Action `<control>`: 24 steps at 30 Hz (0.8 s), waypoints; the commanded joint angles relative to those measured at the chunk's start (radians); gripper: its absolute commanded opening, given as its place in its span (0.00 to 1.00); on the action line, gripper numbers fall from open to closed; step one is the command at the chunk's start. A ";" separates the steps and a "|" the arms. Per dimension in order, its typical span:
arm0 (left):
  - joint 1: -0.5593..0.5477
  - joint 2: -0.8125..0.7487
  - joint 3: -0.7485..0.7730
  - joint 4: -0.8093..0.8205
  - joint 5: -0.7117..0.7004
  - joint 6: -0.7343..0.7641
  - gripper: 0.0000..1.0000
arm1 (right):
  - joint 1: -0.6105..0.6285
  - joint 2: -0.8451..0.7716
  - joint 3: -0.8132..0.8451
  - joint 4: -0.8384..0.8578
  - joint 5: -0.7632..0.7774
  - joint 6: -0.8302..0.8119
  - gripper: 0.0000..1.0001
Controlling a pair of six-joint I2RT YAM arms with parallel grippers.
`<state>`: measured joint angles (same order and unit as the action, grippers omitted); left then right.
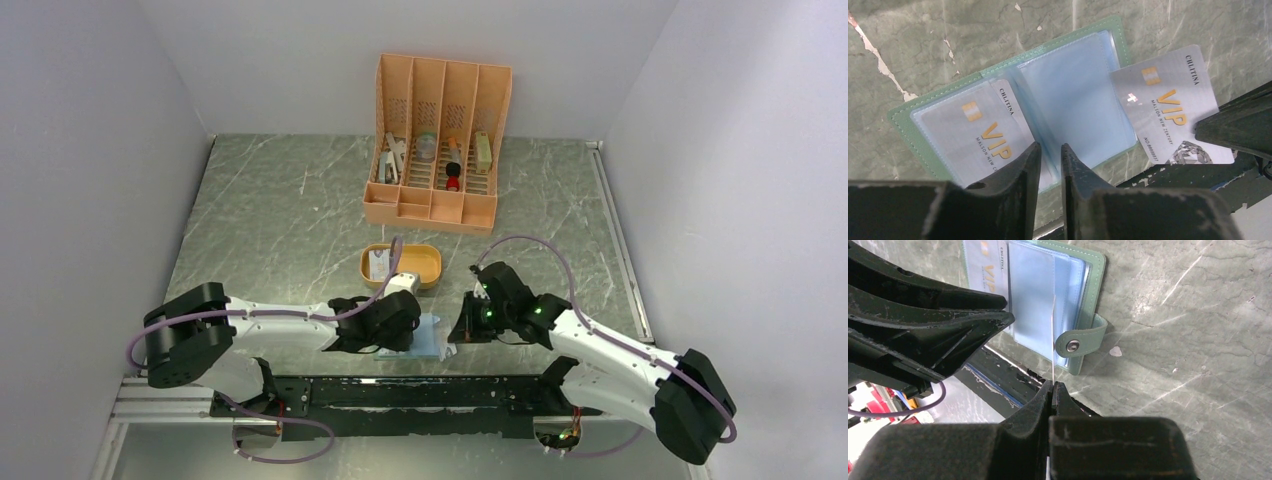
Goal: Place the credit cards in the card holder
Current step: Turn over the card slot in the card holder.
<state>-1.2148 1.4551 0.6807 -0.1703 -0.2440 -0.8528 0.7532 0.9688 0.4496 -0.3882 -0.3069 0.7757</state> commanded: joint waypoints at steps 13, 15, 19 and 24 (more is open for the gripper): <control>-0.008 0.007 0.054 -0.017 -0.018 0.014 0.50 | 0.036 0.040 0.010 0.076 -0.062 -0.006 0.00; -0.008 -0.002 0.048 -0.014 -0.018 0.010 0.51 | 0.038 0.035 0.008 0.082 -0.069 -0.006 0.00; -0.008 -0.024 0.046 -0.022 -0.023 0.000 0.52 | 0.041 0.031 -0.002 0.112 -0.089 0.004 0.00; -0.008 -0.089 0.031 -0.030 -0.041 -0.037 0.57 | 0.050 0.052 -0.006 0.156 -0.103 0.020 0.00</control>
<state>-1.2148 1.4349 0.7132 -0.1875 -0.2493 -0.8574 0.7902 1.0164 0.4488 -0.2909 -0.3820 0.7826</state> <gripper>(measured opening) 0.556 0.009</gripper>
